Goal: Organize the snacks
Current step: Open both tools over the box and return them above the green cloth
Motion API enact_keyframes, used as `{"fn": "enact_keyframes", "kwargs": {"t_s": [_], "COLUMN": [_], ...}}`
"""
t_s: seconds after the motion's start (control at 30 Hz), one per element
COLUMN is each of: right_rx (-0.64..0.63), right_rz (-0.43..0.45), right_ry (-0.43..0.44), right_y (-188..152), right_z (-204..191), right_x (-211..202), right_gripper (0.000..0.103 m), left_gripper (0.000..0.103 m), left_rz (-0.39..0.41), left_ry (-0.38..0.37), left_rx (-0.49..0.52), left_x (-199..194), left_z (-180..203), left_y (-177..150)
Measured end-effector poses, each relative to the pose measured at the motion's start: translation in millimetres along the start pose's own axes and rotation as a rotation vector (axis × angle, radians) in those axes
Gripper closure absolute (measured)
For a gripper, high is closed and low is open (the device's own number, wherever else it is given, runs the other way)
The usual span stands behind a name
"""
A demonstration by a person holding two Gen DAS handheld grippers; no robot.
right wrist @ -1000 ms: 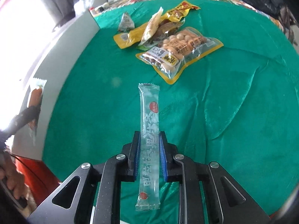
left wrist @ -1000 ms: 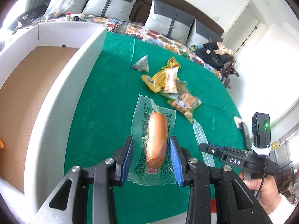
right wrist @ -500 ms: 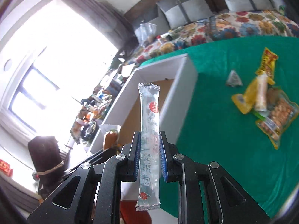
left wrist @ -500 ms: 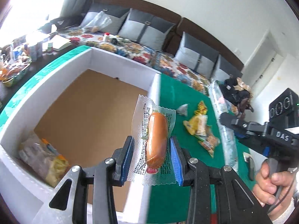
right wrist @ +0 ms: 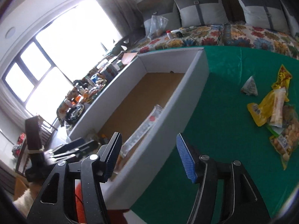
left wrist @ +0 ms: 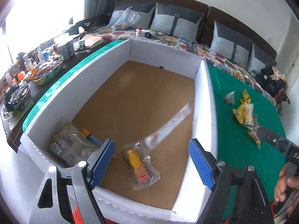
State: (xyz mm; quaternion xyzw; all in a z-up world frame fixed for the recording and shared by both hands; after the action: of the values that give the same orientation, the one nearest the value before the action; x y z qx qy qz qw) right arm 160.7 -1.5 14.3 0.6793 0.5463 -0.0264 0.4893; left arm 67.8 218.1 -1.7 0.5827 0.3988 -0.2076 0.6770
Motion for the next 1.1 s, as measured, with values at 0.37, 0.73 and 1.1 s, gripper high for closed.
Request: {"fn": "enact_keyframes", "kwargs": {"t_s": [0.37, 0.73, 1.1], "right_rx": [0.086, 0.26, 0.214], "right_rz": [0.004, 0.027, -0.022], "right_ry": [-0.522, -0.601, -0.677], "right_y": [-109, -89, -93], "right_z": [196, 246, 256], "right_x": [-115, -135, -126], "right_gripper": [0.033, 0.031, 0.03], "left_gripper": [0.004, 0.005, 0.0], "left_rz": [-0.016, -0.091, -0.018], "left_ry": [-0.284, -0.12, -0.105], "left_rx": [0.34, 0.376, 0.397], "left_x": [-10, 91, 116], "left_z": [240, 304, 293], "left_y": [-30, -58, -59]}}
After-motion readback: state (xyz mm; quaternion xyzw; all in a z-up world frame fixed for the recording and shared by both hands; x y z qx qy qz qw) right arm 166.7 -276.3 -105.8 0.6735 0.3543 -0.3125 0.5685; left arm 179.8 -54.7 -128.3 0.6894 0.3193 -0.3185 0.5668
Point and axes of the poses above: each gripper's, at about its wrist camera, not at the fingertips, and x roughly the way its jaws point, z to its right, y to its top, the point moved 3 cm from there along x, roughly the way its jaws point, and after that the axes turned 12 degrees about y, right-handed, at the moved point
